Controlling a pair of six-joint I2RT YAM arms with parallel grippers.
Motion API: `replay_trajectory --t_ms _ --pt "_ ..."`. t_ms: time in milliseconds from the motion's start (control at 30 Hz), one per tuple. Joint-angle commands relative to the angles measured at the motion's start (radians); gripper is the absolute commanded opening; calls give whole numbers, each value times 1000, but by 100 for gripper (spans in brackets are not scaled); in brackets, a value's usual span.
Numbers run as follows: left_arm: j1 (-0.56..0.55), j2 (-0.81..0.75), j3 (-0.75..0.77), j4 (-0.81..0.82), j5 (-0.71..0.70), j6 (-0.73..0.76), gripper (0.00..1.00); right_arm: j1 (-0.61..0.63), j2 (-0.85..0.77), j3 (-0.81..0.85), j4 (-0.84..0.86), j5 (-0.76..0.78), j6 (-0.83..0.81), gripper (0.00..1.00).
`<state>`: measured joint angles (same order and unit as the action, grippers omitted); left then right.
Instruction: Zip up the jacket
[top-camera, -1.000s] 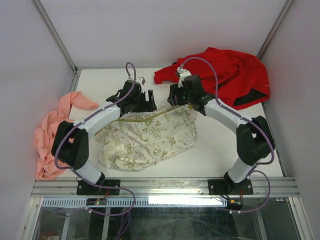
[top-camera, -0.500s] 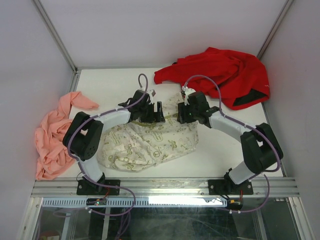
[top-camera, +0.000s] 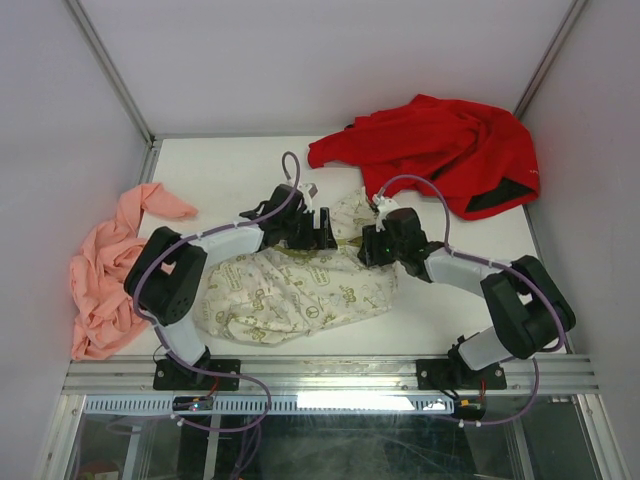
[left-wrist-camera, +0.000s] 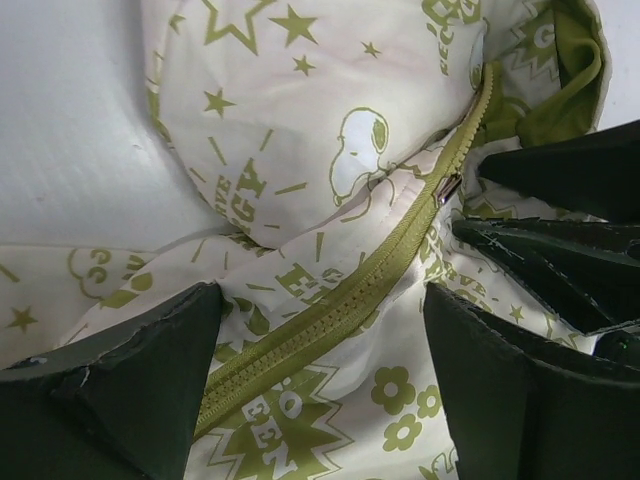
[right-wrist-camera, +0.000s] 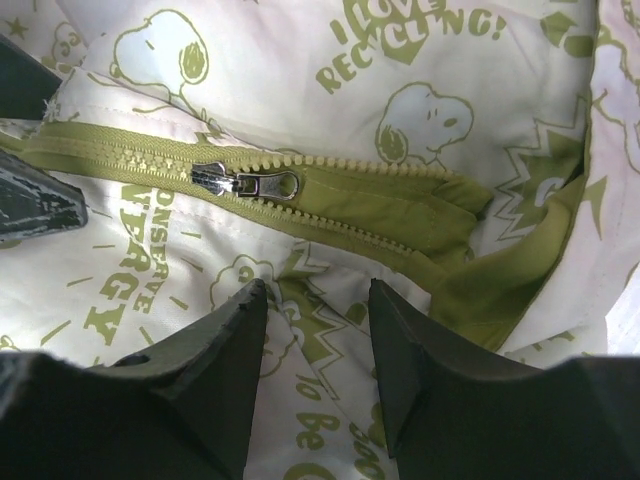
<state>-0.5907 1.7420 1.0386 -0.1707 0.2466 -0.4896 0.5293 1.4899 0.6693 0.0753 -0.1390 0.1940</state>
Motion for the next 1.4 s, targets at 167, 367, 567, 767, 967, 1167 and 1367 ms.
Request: replay_trajectory --t_ms 167,367,567,767,967,1167,1367 --pt "-54 58 66 80 66 -39 76 8 -46 -48 152 -44 17 48" --pt "-57 40 47 129 64 -10 32 -11 -110 -65 186 -112 68 50" --pt "-57 -90 -90 280 72 48 15 -36 -250 -63 179 -182 117 52" --pt "-60 -224 -210 420 106 72 6 -38 -338 -66 215 -225 201 51" --pt "-61 -331 -301 515 142 95 1 -40 -310 -75 311 -310 251 50" --pt "-68 -376 -342 540 170 128 0 -54 -233 -65 416 -382 280 55" --pt "-71 -377 -355 540 168 136 0 -67 -118 -13 458 -424 291 61"
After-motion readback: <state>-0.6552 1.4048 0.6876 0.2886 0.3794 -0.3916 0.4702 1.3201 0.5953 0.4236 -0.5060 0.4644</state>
